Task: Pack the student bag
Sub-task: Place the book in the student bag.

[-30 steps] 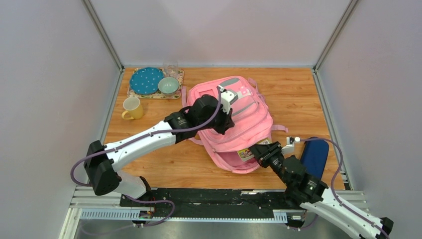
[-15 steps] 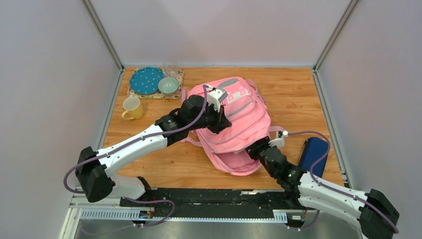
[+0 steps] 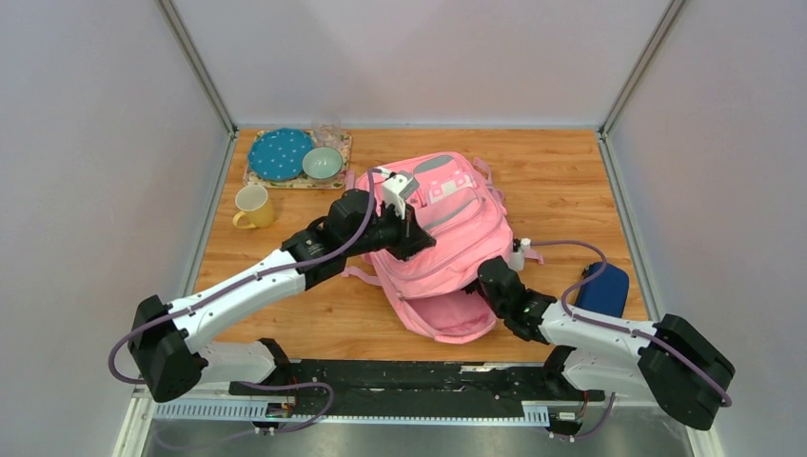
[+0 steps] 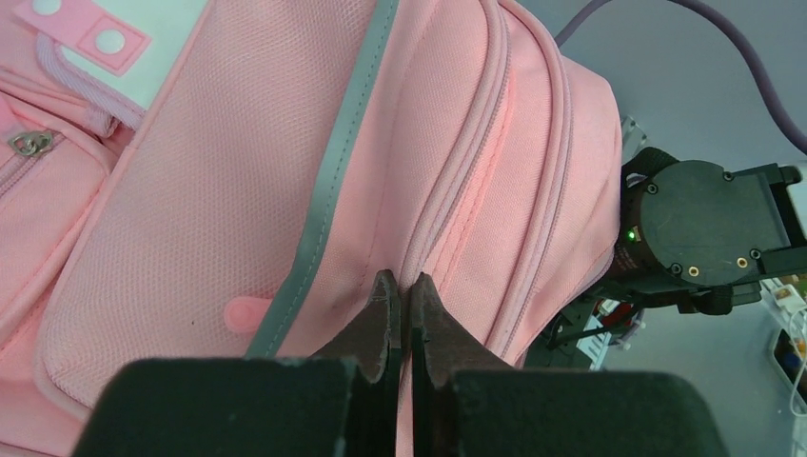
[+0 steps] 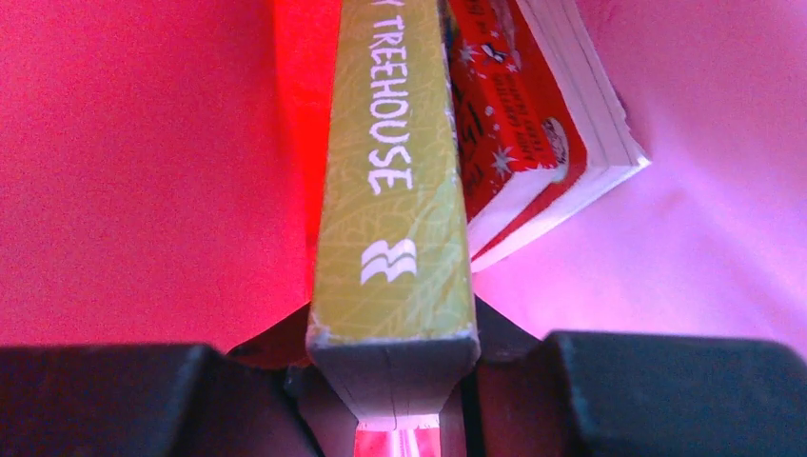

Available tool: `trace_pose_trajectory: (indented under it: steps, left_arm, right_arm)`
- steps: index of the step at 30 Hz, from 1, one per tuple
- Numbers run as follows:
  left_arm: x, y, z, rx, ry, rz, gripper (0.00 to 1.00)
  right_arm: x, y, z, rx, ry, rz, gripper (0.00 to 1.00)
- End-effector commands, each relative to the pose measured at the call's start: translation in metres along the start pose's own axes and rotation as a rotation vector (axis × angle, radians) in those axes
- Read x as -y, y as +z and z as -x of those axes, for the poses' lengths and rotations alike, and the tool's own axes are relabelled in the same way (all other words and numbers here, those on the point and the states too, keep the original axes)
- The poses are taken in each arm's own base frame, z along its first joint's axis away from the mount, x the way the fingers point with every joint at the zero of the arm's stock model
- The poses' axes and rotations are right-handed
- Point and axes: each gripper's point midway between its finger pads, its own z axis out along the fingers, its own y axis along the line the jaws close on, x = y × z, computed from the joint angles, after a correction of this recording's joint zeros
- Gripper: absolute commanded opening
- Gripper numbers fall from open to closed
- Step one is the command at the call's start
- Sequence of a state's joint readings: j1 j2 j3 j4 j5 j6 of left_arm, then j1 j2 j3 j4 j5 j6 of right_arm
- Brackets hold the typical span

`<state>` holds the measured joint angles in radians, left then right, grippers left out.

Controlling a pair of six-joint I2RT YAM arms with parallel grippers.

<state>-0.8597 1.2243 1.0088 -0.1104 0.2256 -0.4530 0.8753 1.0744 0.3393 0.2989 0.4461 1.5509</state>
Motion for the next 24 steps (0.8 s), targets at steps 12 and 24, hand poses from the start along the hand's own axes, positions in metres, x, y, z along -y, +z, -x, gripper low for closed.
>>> trace_pose_trajectory:
  steps: [12,24]
  left_arm:
    - [0.033,-0.025,0.066,0.255,-0.006,-0.137,0.0]
    - [0.031,-0.023,0.065,0.257,-0.026,-0.158,0.0]
  right_arm:
    - [0.024,-0.035,-0.011,-0.145,-0.11,-0.066,0.88]
    - [0.047,-0.062,0.012,-0.102,-0.169,-0.087,0.65]
